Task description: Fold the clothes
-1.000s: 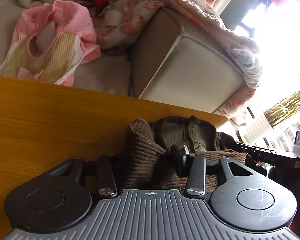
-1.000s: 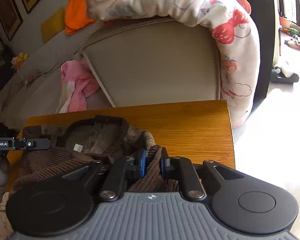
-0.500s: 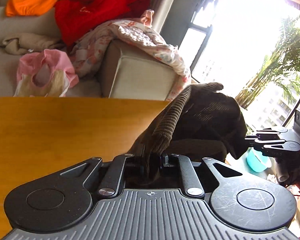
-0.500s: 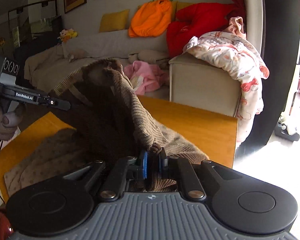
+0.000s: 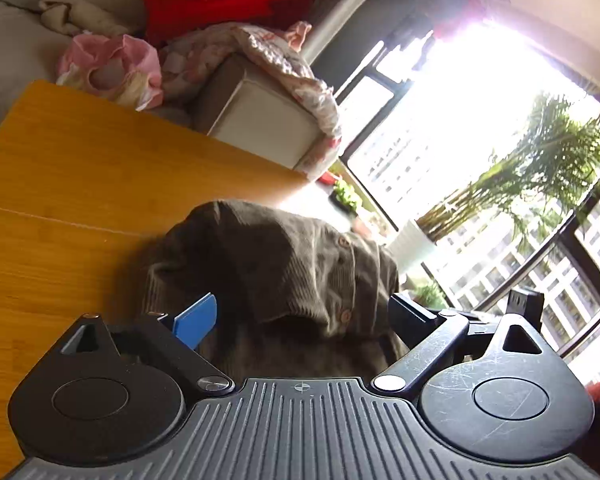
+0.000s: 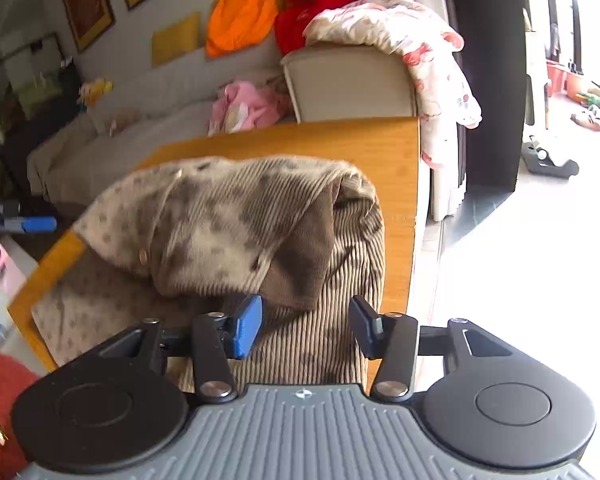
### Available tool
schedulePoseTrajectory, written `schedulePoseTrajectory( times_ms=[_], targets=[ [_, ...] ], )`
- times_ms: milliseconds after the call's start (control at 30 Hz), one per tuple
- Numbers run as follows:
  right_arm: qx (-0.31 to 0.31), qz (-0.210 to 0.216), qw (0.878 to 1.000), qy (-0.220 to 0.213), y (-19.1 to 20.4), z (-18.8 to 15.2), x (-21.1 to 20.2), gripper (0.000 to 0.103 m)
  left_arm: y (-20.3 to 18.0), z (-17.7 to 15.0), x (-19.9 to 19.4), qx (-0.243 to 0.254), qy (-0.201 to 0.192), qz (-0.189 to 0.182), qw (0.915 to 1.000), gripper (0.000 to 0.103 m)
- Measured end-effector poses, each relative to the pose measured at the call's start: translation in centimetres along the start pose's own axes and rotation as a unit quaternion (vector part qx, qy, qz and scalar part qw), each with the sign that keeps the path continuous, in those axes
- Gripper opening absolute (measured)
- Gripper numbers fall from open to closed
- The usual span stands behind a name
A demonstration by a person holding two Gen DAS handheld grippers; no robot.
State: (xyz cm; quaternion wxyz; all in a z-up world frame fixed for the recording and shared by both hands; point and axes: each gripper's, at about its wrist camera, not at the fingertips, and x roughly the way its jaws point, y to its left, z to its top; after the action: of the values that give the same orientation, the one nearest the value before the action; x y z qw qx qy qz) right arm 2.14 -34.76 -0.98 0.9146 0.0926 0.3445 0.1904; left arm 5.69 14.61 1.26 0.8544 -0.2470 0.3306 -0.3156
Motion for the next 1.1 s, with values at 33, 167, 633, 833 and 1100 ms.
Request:
schedulePoseTrajectory(
  times_ms=[33,167,633,833,1100],
  targets=[
    [0.025,0.011,1.000,-0.016,-0.5,0.4,-0.3,0.055,0.1,0.5,0.9,-0.014,-0.002,0.004,0.9999,0.097],
    [0.075,0.029,0.996,-0.036,-0.5,1.8,1.9,0.064,1.2,1.3,6.2,-0.063,0.021,0.037,0.9971,0.097],
    [0.012,0.009,0.999,-0.038,1.9,8.4,14.9,0.044,3.9,8.6,15.5,-0.058,-0.003,0.077,0.9953,0.068],
    [0.019,0.015,0.999,-0.030,0.0,9.1,14.4,0.039,4.5,7.5,14.0,-0.083,0.027,0.021,0.9960,0.068],
    [-0.011,0.020,0.998,-0.053,1.4,8.0,10.9,0.013,2.6,6.4,13.5,-0.059,0.034,0.040,0.9969,0.028]
  ],
)
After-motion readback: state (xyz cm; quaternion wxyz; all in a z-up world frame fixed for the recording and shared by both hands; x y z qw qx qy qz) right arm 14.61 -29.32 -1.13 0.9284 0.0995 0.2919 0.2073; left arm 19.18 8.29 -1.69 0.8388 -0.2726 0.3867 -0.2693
